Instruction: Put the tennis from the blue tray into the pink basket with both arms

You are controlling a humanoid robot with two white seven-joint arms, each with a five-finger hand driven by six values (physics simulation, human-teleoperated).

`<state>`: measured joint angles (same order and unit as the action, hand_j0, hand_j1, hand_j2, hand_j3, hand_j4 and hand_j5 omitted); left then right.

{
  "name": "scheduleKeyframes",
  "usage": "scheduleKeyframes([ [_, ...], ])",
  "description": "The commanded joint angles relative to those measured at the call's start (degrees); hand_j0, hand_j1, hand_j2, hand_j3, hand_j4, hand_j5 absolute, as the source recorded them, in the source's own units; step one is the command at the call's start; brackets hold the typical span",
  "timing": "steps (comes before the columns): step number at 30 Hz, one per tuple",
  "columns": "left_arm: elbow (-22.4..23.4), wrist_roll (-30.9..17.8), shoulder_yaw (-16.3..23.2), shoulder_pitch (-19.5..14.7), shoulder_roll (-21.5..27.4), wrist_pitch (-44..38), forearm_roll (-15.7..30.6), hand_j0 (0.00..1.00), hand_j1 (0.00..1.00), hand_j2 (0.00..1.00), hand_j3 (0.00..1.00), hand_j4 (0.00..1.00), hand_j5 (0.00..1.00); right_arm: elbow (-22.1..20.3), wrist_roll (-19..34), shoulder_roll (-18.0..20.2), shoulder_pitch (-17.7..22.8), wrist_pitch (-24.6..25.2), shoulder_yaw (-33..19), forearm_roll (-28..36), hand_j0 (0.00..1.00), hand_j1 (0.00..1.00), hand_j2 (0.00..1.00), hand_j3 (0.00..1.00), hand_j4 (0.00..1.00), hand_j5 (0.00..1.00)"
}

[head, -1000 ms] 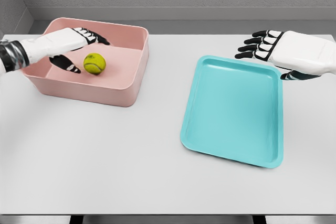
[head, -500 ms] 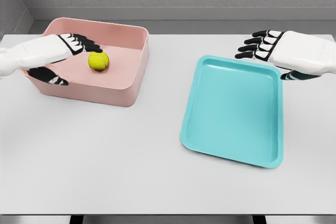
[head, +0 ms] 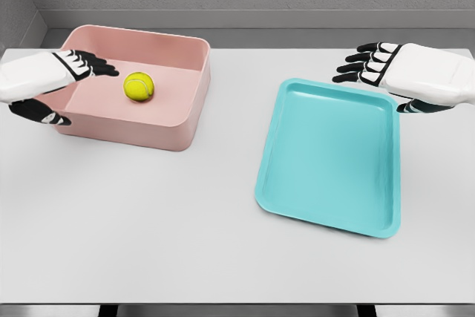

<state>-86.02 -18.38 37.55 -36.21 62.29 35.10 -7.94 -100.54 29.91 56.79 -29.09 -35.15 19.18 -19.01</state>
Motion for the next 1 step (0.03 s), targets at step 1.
scheduleKeyframes([
  [1,0.1,-0.1,-0.5,0.1,0.2,-0.1,0.4,1.0,1.0,1.0,1.0,1.0,1.0,0.0,0.0,0.1,0.0,0.1,0.0,0.3,1.0,1.0,1.0,1.0,1.0,1.0],
])
